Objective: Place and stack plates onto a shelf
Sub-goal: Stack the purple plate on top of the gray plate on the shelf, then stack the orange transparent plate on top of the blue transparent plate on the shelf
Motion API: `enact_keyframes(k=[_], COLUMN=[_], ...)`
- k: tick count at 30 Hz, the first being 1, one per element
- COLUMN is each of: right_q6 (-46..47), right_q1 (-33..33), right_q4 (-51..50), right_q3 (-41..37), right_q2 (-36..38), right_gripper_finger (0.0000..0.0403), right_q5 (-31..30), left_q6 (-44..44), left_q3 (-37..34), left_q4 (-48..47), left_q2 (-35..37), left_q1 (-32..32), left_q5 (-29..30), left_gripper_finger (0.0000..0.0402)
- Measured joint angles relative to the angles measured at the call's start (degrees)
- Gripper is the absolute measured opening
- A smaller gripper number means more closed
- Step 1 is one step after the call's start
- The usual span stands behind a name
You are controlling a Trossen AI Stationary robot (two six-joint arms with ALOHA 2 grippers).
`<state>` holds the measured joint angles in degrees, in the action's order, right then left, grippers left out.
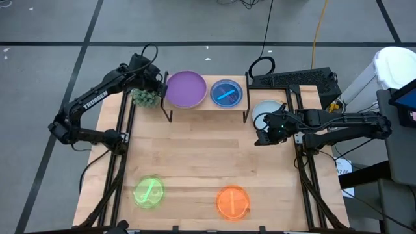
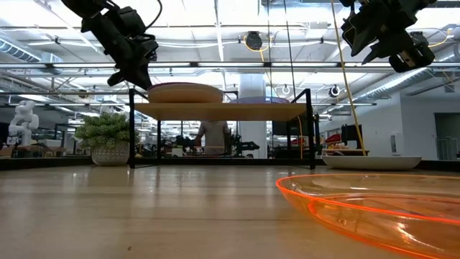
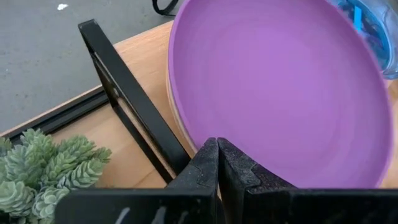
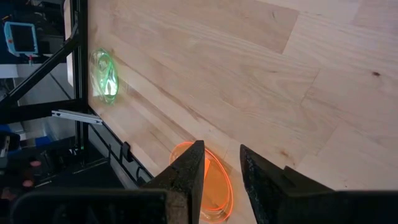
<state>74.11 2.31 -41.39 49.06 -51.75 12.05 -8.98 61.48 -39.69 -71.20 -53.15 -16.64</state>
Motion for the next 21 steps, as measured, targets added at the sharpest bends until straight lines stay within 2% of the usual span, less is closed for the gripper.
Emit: enact_keyframes(k=[21], right_q6=[-0.2], right_q1=[0.0], right_q4=[0.9], right_q3=[0.0], right_q2=[0.0], right_gripper_finger=[0.0089], right_q5=[0.0], left_q6=[-2.8], left_q3=[-1.1], left_q4=[3.9], left_q2=[1.5], left_q1=[1.6], left_q5=[-0.3], left_gripper_finger=[0.0003])
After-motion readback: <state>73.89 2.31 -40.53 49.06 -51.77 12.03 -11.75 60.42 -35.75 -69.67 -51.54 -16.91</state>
